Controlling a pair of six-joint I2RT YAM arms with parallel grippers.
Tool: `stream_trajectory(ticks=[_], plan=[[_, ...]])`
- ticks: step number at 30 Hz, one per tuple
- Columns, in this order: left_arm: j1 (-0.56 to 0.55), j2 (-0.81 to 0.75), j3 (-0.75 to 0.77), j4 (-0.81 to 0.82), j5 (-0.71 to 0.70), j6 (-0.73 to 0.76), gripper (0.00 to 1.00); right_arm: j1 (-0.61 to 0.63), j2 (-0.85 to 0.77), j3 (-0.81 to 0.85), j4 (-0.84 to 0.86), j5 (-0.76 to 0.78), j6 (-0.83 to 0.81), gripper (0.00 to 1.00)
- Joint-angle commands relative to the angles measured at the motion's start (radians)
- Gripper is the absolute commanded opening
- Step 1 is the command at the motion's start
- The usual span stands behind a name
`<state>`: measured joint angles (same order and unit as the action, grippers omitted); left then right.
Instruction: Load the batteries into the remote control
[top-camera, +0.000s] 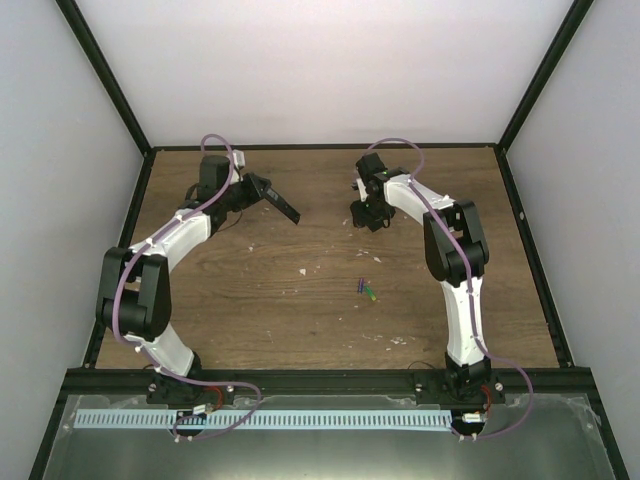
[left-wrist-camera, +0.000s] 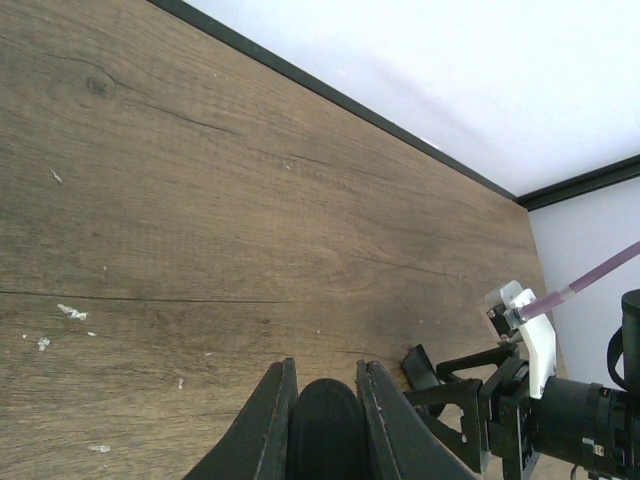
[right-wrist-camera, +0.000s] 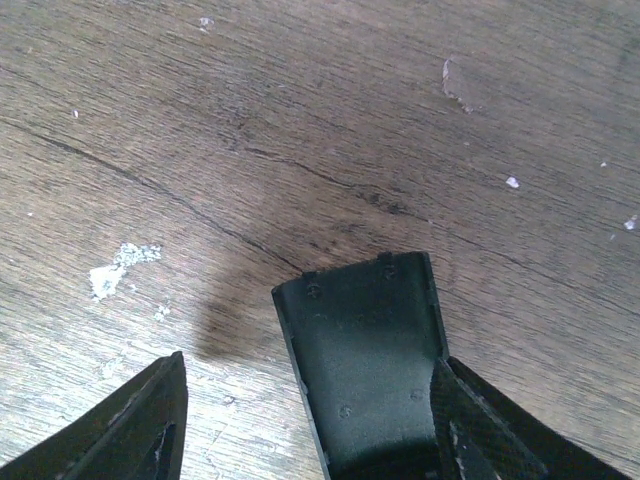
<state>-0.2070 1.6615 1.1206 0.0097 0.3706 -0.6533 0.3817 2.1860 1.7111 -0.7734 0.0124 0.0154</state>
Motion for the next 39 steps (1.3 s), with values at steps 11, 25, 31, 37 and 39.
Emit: stream_trajectory(ticks=[11, 25, 31, 37, 39], plan=[[0.004, -0.001, 0.018, -0.001, 0.009, 0.007, 0.00, -0.018, 0.032, -0.026, 0.009, 0.003, 0.000, 0.62], [0.005, -0.003, 0.018, -0.007, 0.011, 0.007, 0.00, -0.060, 0.040, -0.088, 0.039, -0.008, -0.005, 0.62], [0.006, -0.006, 0.015, -0.007, 0.008, 0.005, 0.00, -0.092, 0.043, -0.116, 0.054, -0.034, -0.014, 0.49], [0.005, -0.006, 0.016, -0.005, 0.008, 0.003, 0.00, -0.104, 0.047, -0.138, 0.070, -0.058, -0.015, 0.39], [0.005, -0.006, 0.015, -0.005, 0.009, 0.002, 0.00, -0.108, 0.047, -0.142, 0.073, -0.057, -0.015, 0.34]])
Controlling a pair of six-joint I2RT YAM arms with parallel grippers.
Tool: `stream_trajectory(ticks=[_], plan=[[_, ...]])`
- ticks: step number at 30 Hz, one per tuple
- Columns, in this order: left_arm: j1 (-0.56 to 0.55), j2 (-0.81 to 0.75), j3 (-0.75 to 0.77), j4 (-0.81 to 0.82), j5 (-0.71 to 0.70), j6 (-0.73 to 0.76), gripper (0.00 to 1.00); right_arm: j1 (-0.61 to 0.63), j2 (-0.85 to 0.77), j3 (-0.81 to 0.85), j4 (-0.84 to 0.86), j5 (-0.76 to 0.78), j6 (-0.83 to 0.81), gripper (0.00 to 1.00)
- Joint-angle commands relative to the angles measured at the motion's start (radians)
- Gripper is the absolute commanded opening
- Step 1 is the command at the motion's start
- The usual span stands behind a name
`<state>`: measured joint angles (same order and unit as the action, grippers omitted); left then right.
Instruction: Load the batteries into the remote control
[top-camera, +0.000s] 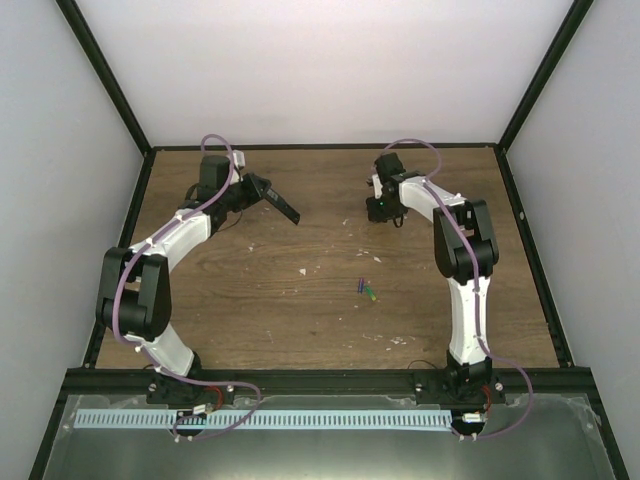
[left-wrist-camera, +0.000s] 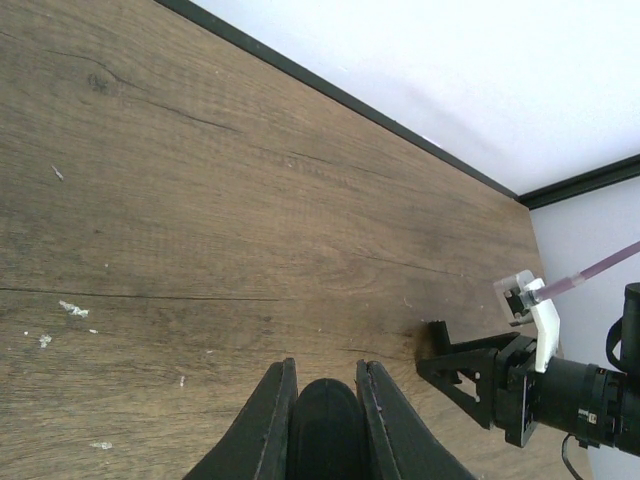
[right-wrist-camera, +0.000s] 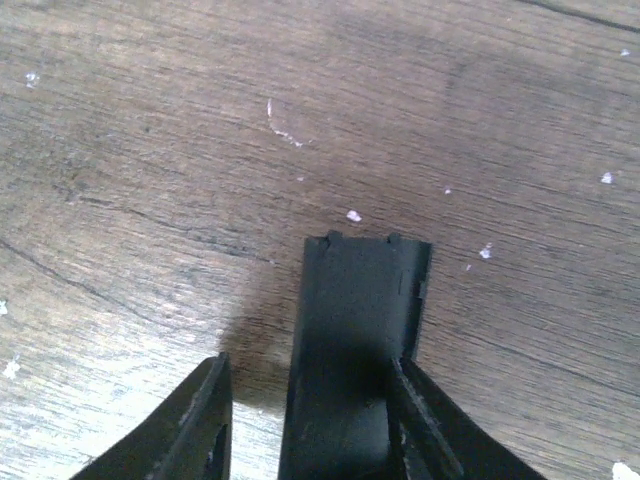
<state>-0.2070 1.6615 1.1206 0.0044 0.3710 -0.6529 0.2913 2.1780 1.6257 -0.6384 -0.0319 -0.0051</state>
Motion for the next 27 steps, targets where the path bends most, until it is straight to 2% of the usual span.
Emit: stream_trajectory(ticks=[1, 8, 16, 20, 27], plan=[[0.005, -0.006, 0.016, 0.000, 0.008, 0.000, 0.00, -0.020, 0.056, -0.058, -0.061, -0.012, 0.005, 0.32], [0.005, -0.005, 0.022, -0.001, 0.011, 0.000, 0.00, -0.034, 0.037, -0.065, -0.055, 0.015, 0.012, 0.17], [0.005, -0.003, 0.026, 0.000, 0.011, -0.003, 0.00, -0.055, -0.029, -0.086, -0.034, -0.022, 0.031, 0.08], [0.006, -0.009, 0.024, -0.002, 0.008, -0.002, 0.00, -0.095, -0.087, -0.138, 0.018, -0.114, 0.056, 0.04], [0.006, -0.019, 0.026, 0.002, 0.002, 0.002, 0.00, -0.179, -0.144, -0.280, 0.125, -0.394, 0.096, 0.01]])
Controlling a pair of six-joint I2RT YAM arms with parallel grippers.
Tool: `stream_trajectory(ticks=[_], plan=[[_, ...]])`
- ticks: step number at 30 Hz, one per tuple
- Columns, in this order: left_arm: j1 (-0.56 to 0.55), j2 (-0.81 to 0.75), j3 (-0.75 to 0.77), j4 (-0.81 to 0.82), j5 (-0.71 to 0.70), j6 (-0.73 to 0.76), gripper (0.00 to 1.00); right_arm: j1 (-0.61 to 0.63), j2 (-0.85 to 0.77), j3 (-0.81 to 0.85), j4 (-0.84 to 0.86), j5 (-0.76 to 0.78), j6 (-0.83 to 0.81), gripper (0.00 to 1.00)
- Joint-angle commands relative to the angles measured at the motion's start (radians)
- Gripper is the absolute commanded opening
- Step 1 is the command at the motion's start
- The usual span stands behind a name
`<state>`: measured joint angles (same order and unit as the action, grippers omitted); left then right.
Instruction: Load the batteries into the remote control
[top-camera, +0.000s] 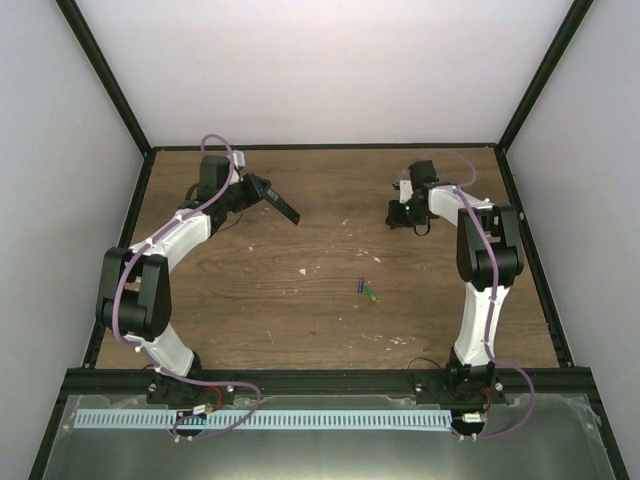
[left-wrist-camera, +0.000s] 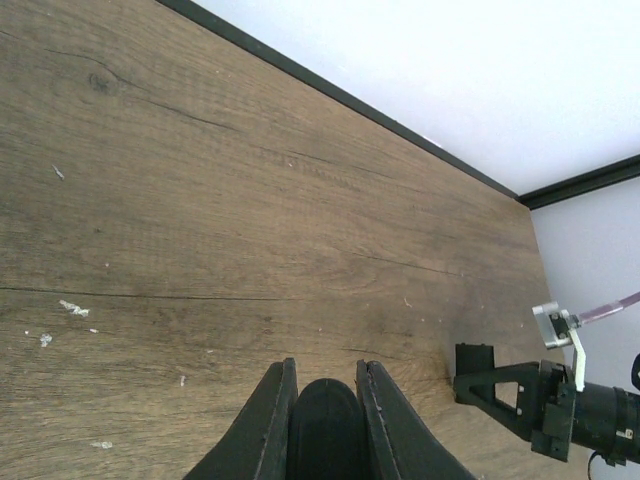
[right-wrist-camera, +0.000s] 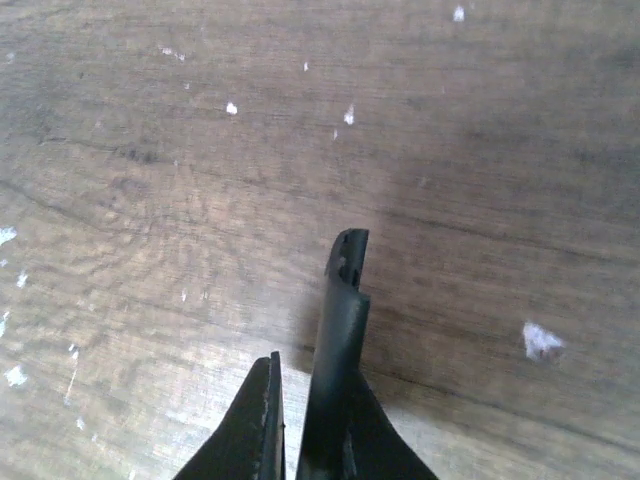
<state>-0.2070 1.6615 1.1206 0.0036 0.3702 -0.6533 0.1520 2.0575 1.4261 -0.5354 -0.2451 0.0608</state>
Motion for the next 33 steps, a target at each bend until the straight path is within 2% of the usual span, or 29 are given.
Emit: stream_trajectory(ticks=[1, 6, 9, 24, 28, 33], plan=[[0.006, -0.021, 0.024, 0.008, 0.005, 0.004, 0.00, -0.045, -0.030, -0.102, 0.032, -0.211, 0.033, 0.01], [0.006, -0.027, 0.018, 0.025, 0.016, 0.011, 0.00, -0.066, -0.073, -0.231, 0.113, -0.309, 0.067, 0.01], [0.005, -0.037, 0.003, 0.044, 0.025, 0.014, 0.00, -0.074, -0.095, -0.291, 0.130, -0.309, 0.072, 0.02], [0.005, -0.075, -0.051, 0.060, 0.023, 0.010, 0.00, -0.103, -0.265, -0.453, 0.119, -0.143, 0.052, 0.36], [0.006, -0.091, -0.064, 0.075, 0.039, 0.011, 0.00, -0.104, -0.347, -0.463, 0.081, -0.117, 0.009, 0.49], [0.002, -0.135, -0.149, 0.132, 0.105, 0.010, 0.00, -0.102, -0.436, -0.460, 0.009, -0.057, -0.022, 0.51]])
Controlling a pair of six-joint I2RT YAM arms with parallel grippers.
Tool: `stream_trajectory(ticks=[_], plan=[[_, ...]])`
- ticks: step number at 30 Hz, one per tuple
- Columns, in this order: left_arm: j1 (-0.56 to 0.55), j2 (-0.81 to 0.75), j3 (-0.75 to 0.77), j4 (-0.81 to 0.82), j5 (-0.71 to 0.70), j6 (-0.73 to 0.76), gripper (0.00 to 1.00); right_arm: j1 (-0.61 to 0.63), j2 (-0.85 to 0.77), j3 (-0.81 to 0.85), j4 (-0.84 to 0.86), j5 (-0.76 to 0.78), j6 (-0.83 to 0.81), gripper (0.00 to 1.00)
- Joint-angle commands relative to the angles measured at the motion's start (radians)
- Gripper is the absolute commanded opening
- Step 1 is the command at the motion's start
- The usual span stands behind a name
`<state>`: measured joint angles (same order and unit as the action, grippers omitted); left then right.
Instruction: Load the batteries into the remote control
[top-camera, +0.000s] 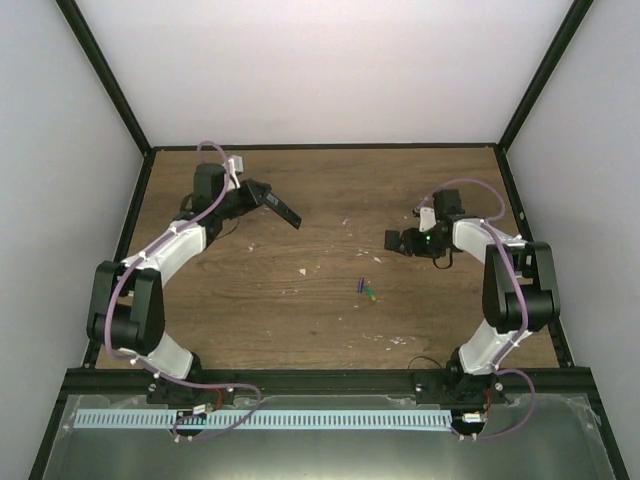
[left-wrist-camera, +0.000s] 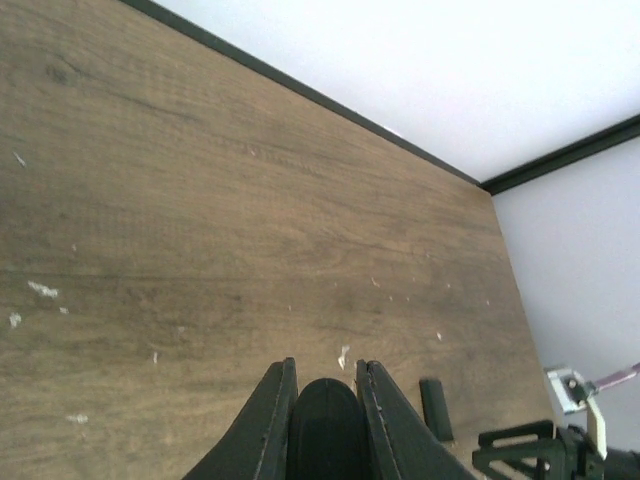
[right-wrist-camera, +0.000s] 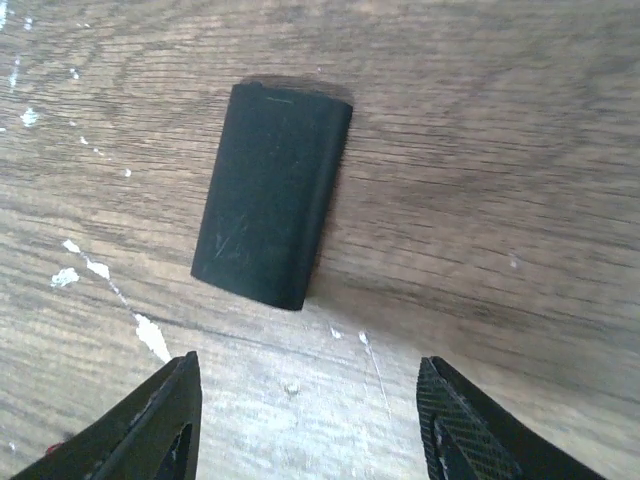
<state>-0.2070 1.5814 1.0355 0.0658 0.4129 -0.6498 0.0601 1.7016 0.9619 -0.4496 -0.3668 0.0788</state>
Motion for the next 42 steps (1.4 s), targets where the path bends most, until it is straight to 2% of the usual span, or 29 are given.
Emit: stream_trajectory(ticks=[1, 9, 18, 29, 42], plan=[[0.001, -0.070, -0.091, 0.085, 0.071, 0.002, 0.00, -0.007, -0.101, -0.003, -0.077, 0.048, -0.035, 0.51], [-0.032, -0.222, -0.312, 0.145, 0.097, -0.035, 0.00, 0.183, -0.185, -0.049, -0.098, 0.065, 0.050, 0.49], [-0.108, -0.360, -0.502, 0.190, 0.072, -0.106, 0.00, 0.334, -0.183, -0.116, -0.091, 0.065, 0.124, 0.40], [-0.114, -0.479, -0.532, 0.103, 0.012, -0.075, 0.00, 0.488, -0.164, -0.116, -0.161, 0.191, 0.227, 0.37], [-0.114, -0.505, -0.530, 0.086, -0.012, -0.071, 0.00, 0.515, -0.119, -0.047, -0.236, 0.306, 0.255, 0.31]])
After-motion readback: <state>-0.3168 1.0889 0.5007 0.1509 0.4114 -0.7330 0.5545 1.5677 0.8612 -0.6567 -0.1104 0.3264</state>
